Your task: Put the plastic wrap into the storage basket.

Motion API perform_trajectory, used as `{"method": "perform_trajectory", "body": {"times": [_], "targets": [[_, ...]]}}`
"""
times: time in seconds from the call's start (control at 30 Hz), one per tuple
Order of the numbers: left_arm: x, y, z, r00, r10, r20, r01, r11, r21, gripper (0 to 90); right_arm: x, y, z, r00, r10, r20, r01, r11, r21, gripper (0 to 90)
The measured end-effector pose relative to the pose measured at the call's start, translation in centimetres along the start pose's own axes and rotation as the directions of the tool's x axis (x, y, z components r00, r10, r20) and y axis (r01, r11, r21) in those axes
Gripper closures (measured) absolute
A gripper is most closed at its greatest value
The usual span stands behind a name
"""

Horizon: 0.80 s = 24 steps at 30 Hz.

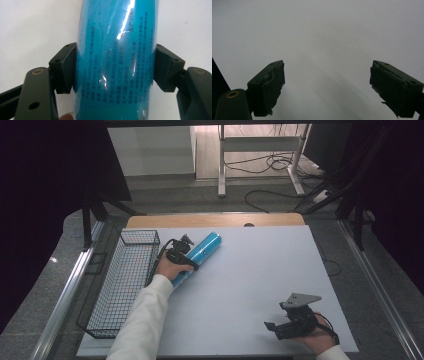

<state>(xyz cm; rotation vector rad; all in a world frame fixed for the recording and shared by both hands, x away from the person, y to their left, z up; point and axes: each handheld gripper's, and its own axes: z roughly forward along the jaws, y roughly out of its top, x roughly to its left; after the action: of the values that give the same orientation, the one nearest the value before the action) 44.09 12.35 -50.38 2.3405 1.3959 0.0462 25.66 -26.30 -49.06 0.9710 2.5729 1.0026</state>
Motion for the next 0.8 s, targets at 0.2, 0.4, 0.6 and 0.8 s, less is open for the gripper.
{"method": "perform_trajectory", "body": {"times": [0.2,0.4,0.6,0.8], "targets": [[-0.2,-0.1,-0.6,0.9978,-0.004,0.066,0.005,0.9999,-0.012,30.6,0.0,0.0,-0.1,1.0,0.003,0.009,-0.003,1.0,-0.006,13.4],[-0.6,-0.1,-1.7,0.9937,-0.01,0.111,0.014,0.9991,-0.04,30.7,0.0,0.0,-0.1,0.9999,0.007,0.009,-0.007,1.0,-0.007,13.5],[-1.1,-0.6,-3.6,0.9892,-0.01,0.146,0.017,0.9987,-0.048,30.8,0.0,0.1,-0.2,0.9999,0.007,0.009,-0.007,1.0,-0.01,13.5],[-1.4,-1.4,-5.8,0.985,-0.012,0.172,0.024,0.9976,-0.065,31.0,0.0,0.1,-0.3,1.0,0.008,0.004,-0.008,1.0,-0.014,13.5]]}}
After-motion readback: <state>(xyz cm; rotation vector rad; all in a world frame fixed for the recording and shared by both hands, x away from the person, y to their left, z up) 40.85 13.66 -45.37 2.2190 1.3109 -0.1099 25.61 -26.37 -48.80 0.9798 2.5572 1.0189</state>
